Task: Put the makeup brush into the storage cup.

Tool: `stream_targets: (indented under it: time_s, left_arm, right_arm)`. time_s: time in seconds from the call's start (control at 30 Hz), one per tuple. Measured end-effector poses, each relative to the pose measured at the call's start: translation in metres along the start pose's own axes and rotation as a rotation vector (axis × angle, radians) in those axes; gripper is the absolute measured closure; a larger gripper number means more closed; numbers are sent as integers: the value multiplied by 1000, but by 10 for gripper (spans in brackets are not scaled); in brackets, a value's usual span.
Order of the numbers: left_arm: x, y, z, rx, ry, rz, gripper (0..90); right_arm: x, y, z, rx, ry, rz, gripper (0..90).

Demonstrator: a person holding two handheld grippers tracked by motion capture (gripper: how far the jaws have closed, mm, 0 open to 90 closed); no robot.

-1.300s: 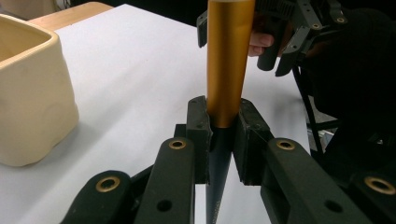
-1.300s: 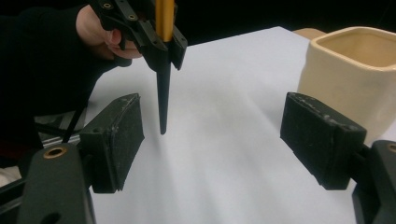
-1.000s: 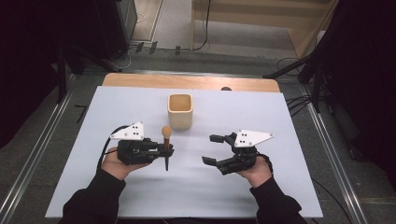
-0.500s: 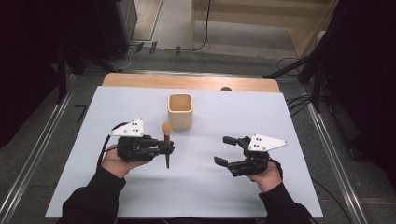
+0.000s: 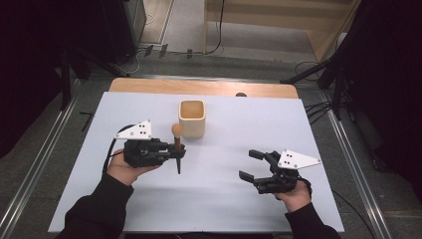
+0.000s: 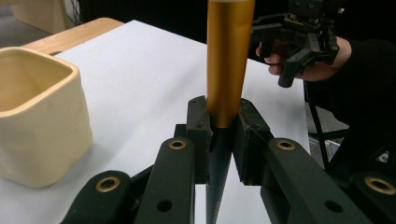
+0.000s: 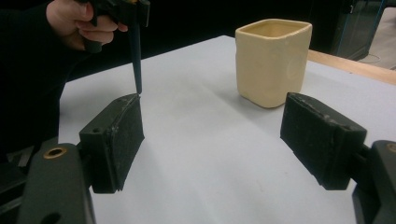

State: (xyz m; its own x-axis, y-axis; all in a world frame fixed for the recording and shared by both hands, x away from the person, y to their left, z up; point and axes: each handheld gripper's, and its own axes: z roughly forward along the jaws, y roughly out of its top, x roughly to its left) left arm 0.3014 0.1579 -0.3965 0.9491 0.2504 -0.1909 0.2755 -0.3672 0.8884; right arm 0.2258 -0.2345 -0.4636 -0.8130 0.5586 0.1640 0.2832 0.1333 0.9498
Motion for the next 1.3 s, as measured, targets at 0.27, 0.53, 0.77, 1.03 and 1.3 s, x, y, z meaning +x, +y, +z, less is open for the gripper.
stream_targets:
  time_s: [0.27, 0.53, 0.77, 1.03, 1.3]
  left_arm:
    - [1, 13, -1, 8, 4, 18, 791]
    - [3, 24, -2, 6, 19, 23, 791]
    - [7, 33, -2, -2, 14, 18, 791]
    - [10, 42, -4, -1, 30, 22, 791]
    - [13, 53, -3, 3, 40, 24, 791]
  right_arm:
    - [0, -4, -7, 0, -19, 9, 220]
    - [-1, -6, -11, -5, -25, 12, 220]
    - [-1, -8, -12, -12, -18, 14, 219]
    - [-1, -10, -11, 0, -34, 25, 219]
    - [-1, -10, -12, -10, -44, 13, 219]
